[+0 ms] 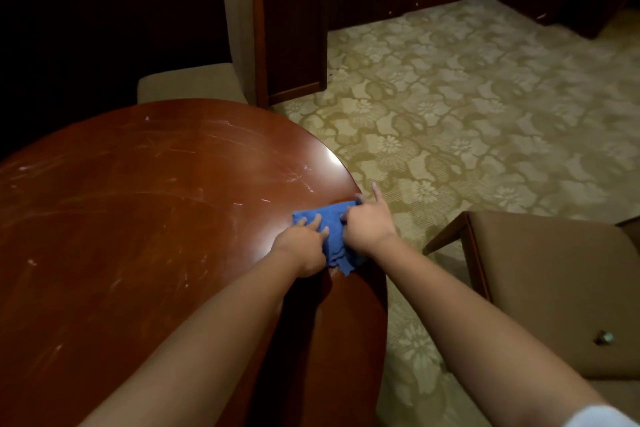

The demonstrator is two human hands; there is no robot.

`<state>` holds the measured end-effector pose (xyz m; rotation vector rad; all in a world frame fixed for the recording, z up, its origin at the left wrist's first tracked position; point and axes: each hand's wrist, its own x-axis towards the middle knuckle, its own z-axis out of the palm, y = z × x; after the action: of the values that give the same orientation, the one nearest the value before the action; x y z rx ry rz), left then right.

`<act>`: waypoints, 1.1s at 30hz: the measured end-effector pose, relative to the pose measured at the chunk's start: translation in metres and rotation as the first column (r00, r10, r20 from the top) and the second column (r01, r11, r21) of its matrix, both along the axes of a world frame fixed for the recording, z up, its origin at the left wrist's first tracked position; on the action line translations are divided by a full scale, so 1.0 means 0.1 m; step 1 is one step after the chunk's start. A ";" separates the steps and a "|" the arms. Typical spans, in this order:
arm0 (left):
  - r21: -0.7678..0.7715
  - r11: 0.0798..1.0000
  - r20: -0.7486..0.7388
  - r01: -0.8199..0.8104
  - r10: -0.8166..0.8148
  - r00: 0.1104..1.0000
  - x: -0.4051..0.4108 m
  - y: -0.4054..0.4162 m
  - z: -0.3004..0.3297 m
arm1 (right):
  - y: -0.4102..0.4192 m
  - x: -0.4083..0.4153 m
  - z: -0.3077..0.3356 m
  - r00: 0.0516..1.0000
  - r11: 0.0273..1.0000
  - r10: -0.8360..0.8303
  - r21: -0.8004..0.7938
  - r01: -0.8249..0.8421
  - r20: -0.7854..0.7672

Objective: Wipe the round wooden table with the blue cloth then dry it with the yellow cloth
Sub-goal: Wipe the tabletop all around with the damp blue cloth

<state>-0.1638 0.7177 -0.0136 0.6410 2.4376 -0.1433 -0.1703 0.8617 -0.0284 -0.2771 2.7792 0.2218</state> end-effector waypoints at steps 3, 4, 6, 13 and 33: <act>0.013 0.999 0.021 0.039 -0.039 0.999 0.00 -0.01 0.02 | 0.01 0.09 0.01 0.999 0.999 -0.037 -0.039 0.036 -0.035; 0.018 0.999 0.027 0.040 -0.040 0.999 0.00 -0.02 0.03 | 0.04 0.08 0.01 1.000 0.999 -0.016 -0.044 0.014 -0.026; 0.027 0.999 0.034 0.030 -0.031 0.999 -0.01 -0.02 0.02 | 0.08 0.02 0.00 0.998 0.998 0.065 -0.020 -0.065 0.004; 0.047 0.999 0.042 0.022 -0.024 0.999 -0.02 0.01 -0.02 | 0.03 0.06 0.13 0.999 0.999 0.032 -0.026 -0.033 -0.013; -0.018 0.990 0.051 0.141 -0.140 0.989 0.48 -0.08 0.08 | 0.12 0.74 0.13 0.978 0.978 0.210 0.003 -0.210 0.016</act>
<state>-0.1153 0.7097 -0.0058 0.7978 2.3393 -0.2082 -0.0964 0.8739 -0.0153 -0.5702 2.7323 0.2753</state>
